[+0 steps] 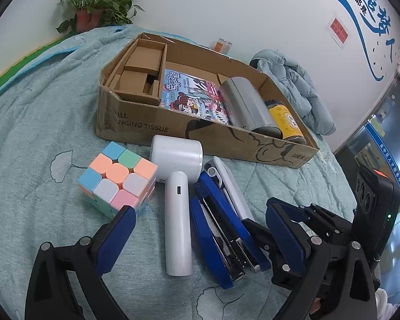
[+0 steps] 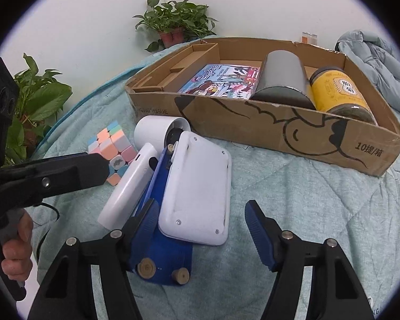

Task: Organize rigid objects

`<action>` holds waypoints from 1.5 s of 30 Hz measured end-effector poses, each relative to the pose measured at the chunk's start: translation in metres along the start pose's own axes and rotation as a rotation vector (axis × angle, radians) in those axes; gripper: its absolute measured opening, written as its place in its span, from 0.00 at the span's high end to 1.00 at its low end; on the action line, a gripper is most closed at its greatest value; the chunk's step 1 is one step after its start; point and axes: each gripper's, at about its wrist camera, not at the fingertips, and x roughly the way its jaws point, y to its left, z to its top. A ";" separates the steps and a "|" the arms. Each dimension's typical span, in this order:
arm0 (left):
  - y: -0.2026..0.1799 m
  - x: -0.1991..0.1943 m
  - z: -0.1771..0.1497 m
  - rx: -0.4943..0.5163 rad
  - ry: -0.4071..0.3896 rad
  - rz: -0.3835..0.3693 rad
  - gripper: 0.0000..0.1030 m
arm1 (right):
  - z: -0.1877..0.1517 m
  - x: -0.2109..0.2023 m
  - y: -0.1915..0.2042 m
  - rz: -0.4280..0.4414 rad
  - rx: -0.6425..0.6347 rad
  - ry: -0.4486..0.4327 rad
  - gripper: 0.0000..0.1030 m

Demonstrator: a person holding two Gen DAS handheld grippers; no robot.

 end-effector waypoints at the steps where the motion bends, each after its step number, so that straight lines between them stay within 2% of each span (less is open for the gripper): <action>1: -0.001 0.000 0.000 -0.001 0.000 0.002 0.05 | 0.000 0.000 0.000 0.003 -0.002 0.001 0.41; 5: -0.003 0.001 0.005 -0.010 0.004 -0.007 0.05 | 0.001 -0.004 -0.003 -0.011 0.003 -0.021 0.50; 9: -0.011 0.003 0.008 -0.003 0.014 -0.032 0.05 | -0.002 -0.016 -0.027 -0.046 0.077 -0.060 0.51; 11: -0.017 0.007 0.012 0.006 0.024 -0.048 0.05 | -0.002 -0.017 -0.042 -0.099 0.097 -0.058 0.52; 14: -0.025 0.013 0.017 0.008 0.036 -0.074 0.07 | 0.000 -0.017 -0.061 -0.109 0.141 -0.044 0.52; 18: -0.031 0.016 0.020 0.020 0.035 -0.078 0.07 | -0.002 -0.020 -0.044 -0.033 -0.004 -0.041 0.50; 21: -0.029 0.018 0.020 0.016 0.041 -0.066 0.07 | -0.006 -0.012 -0.026 -0.042 -0.087 -0.009 0.42; 25: -0.026 0.018 0.018 0.019 0.053 -0.059 0.09 | -0.008 0.011 -0.024 0.033 -0.041 0.073 0.38; 32: -0.025 0.015 0.015 0.024 0.059 -0.056 0.09 | 0.003 0.030 -0.023 0.096 0.070 0.106 0.39; 39: -0.038 0.021 0.016 0.038 0.082 -0.095 0.09 | -0.011 0.016 -0.030 0.028 0.053 0.086 0.40; 45: -0.074 0.038 0.017 0.076 0.146 -0.189 0.09 | -0.033 -0.014 -0.068 -0.062 0.157 0.054 0.41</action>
